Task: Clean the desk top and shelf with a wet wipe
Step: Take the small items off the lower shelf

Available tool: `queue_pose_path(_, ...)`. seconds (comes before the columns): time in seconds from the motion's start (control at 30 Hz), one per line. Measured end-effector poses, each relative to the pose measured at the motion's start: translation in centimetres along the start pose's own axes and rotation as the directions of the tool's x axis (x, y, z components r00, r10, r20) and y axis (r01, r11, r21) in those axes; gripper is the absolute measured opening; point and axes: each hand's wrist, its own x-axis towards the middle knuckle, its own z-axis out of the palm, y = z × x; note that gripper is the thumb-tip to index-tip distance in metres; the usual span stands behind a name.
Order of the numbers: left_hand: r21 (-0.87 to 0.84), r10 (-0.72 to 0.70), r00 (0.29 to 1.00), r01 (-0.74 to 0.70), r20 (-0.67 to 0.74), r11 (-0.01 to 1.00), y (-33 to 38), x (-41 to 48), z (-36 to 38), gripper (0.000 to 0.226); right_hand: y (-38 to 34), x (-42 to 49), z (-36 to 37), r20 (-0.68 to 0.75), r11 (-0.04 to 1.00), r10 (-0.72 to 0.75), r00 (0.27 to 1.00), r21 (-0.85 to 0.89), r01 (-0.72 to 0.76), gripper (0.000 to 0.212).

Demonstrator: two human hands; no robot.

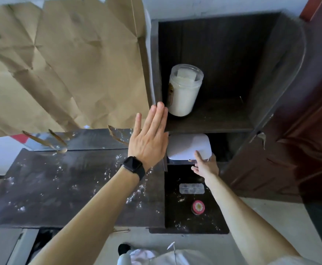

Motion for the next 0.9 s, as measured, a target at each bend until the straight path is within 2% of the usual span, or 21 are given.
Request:
queue_pose_path(0.07,-0.002,-0.019,1.000,0.019,-0.002,1.000,0.3,0.0,0.0,0.083,-0.7,0.7,0.2,-0.023,0.992,-0.009,1.000,-0.122,0.007,0.078)
queue_pose_path(0.27,-0.034,-0.063,0.998,0.064,0.005,0.997,0.6,0.3,-0.1,0.082,-1.3,1.9,1.5,0.019,0.994,0.031,0.999,0.100,-0.033,0.077)
queue_pose_path(0.33,-0.053,-0.089,0.996,0.090,0.016,0.995,1.0,0.5,-0.3,0.082,-1.1,2.3,1.5,0.027,0.993,0.032,0.999,0.113,-0.035,0.083)
queue_pose_path(0.43,-0.102,-0.135,0.989,0.140,0.056,0.985,2.3,-0.4,-0.6,0.079,-1.3,2.0,0.1,0.105,0.999,0.029,0.994,0.028,-0.032,0.093)
queue_pose_path(0.53,-0.181,-0.124,0.983,0.147,0.133,0.972,3.8,-4.7,0.4,0.074,0.1,0.7,-2.7,0.143,0.998,0.002,0.990,-0.060,0.007,0.077)
queue_pose_path(0.6,-0.242,-0.093,0.951,0.169,0.294,0.955,4.7,-8.4,2.1,0.072,2.5,0.1,-4.5,0.122,0.998,-0.011,0.993,-0.060,0.019,0.053)
queue_pose_path(0.67,-0.270,-0.036,0.855,0.203,0.517,0.941,5.9,-11.6,4.3,0.071,5.5,-0.4,-5.7,0.164,0.990,0.071,0.984,-0.133,-0.050,0.037)
queue_pose_path(0.77,-0.251,0.094,0.580,0.197,0.809,0.948,8.2,-14.2,7.1,0.067,11.0,-1.0,-7.5,0.209,0.907,0.214,0.954,-0.405,-0.114,0.032)
queue_pose_path(0.83,-0.261,0.173,0.429,0.154,0.886,0.953,9.5,-15.0,8.9,0.065,14.3,-1.8,-8.4,0.192,0.793,0.253,0.948,-0.602,-0.090,0.039)
queue_pose_path(0.9,-0.273,0.203,0.352,0.162,0.914,0.948,10.5,-14.6,11.0,0.065,16.4,-2.6,-8.8,0.165,0.706,0.299,0.940,-0.701,-0.102,0.047)
